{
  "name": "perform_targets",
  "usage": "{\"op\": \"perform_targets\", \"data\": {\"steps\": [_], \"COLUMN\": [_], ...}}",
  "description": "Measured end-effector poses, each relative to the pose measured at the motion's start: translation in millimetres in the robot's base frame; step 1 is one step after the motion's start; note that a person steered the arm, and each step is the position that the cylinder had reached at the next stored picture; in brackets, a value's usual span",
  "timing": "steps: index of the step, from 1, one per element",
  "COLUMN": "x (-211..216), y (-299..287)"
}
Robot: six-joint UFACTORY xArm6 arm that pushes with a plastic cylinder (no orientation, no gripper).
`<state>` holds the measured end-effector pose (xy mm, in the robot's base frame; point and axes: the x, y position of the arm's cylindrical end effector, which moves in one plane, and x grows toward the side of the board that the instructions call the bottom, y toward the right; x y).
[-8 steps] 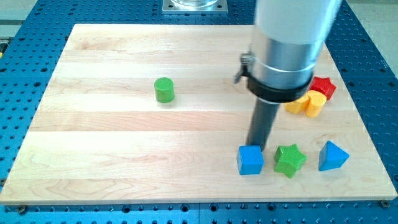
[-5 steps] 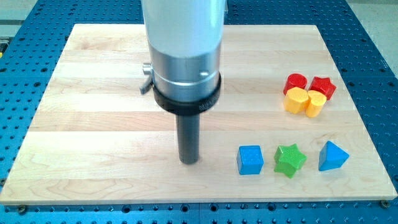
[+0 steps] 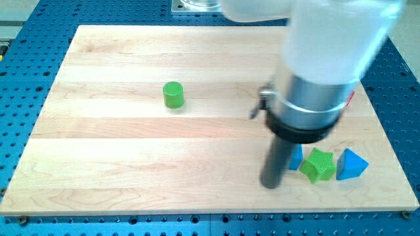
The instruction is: Place the green and blue blocks to the bottom right corner
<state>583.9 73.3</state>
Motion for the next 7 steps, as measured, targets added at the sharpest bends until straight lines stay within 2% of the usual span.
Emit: {"op": "perform_targets", "data": {"steps": [1, 2, 3, 4, 5, 6, 7], "x": [-31.1, -34.9, -10.7, -12.5, -14.9, -22.3, -26.1], "y": [6.4, 29.4, 55.9, -42.9, -166.4, -260.4, -325.6]}}
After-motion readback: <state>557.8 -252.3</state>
